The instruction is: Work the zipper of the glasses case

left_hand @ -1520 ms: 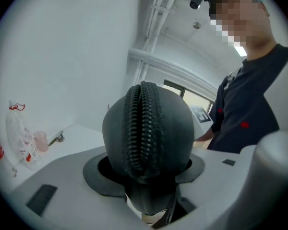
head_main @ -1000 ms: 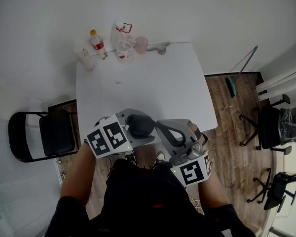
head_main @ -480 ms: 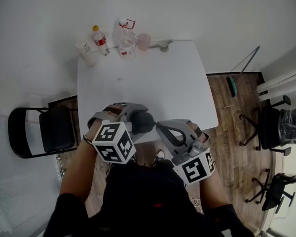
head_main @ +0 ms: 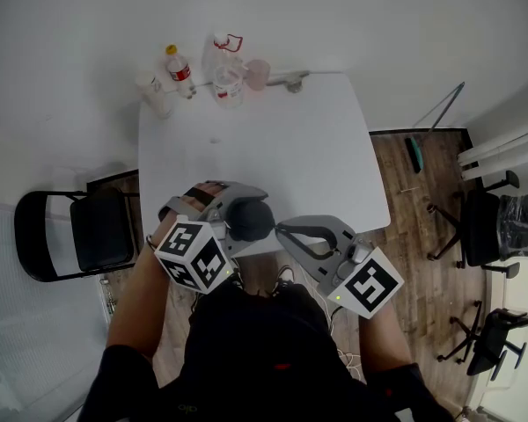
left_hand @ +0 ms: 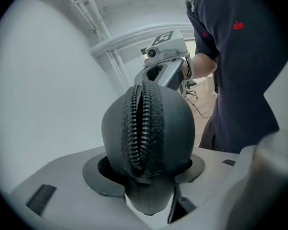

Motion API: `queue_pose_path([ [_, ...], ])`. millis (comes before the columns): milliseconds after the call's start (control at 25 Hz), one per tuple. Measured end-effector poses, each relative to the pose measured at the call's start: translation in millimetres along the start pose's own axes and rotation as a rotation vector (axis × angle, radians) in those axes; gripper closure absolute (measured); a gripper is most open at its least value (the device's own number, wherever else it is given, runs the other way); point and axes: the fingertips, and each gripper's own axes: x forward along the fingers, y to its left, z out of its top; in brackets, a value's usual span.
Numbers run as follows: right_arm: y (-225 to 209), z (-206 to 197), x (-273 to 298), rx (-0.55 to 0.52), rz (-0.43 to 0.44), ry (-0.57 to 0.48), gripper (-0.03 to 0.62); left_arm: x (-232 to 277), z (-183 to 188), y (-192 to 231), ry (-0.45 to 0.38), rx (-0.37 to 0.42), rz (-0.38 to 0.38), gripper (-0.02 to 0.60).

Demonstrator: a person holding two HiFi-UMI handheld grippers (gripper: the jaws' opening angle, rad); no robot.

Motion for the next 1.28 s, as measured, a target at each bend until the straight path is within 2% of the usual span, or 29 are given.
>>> queue_pose_path([
  [80,1,-7,-1,-0.131,-0.037,0.085,0.577,0,-1,-7,-0.01,-0.047,-0.074,0.324],
  [160,0,-10,0,-0.34,-0.12,0.166,0.577,0,-5,-13,0.014,-0.078,-0.145,0.324],
  [240,-1,-8,2,-0.505,-0.184,0.199,0.577,-2,-5,-20,0.021,-0.129,-0.215,0.324],
  [360,-2,-7,1,-0.617,-0.221,0.222,0.577,-7,-2,-30,0.026,-0.22,-0.32,0.324],
  [480,1,-5,3,-0.633,-0.222,0.194,0.577,-8,-1,-42,0.038,-0.28,-0.423,0.324],
  [640,3,-7,7,-0.644,-0.202,0.187,0.577,-1,-7,-56,0.101,-0.289,-0.489,0.324],
  [920,5,-19,12,-0.687,-0.163,0.234,0.576,9,-30,-65,0.299,-0.196,-0.511,0.324],
  [1280,15,-32,16,-0.706,-0.084,0.275,0.576,11,-47,-81,0.444,-0.108,-0.581,0.324],
])
